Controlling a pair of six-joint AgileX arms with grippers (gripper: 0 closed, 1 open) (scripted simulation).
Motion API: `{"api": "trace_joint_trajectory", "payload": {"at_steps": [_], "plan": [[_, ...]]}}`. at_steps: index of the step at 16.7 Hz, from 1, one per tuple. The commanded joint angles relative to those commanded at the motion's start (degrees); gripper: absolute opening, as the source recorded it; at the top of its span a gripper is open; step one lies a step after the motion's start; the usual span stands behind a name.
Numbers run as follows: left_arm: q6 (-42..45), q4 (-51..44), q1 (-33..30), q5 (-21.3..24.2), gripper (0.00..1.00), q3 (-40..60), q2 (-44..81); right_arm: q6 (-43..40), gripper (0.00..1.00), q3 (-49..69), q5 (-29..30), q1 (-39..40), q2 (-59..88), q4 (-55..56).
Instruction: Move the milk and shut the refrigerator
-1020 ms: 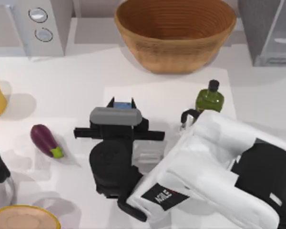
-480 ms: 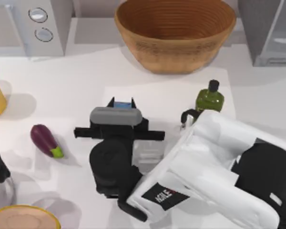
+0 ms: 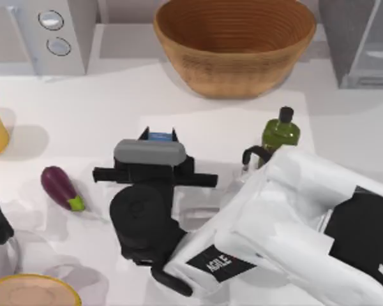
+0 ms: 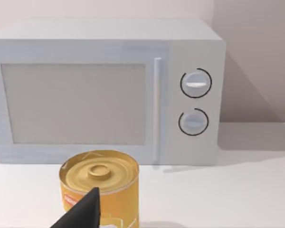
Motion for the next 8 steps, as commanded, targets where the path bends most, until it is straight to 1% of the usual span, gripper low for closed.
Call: {"api": "trace_joint_trajectory", "payload": {"at_steps": [3,8], "plan": [[0.00,0.00,0.00,0.00,1.00,0.00,0.00,-0.81,0.00,-0.92,-2.19,-1.44,-2.06,-0.15],[0.00,0.00,0.00,0.00,1.00,0.00,0.00,-0.70,0.00,-0.75,-2.23,-1.38,-1.94,-0.04]]}}
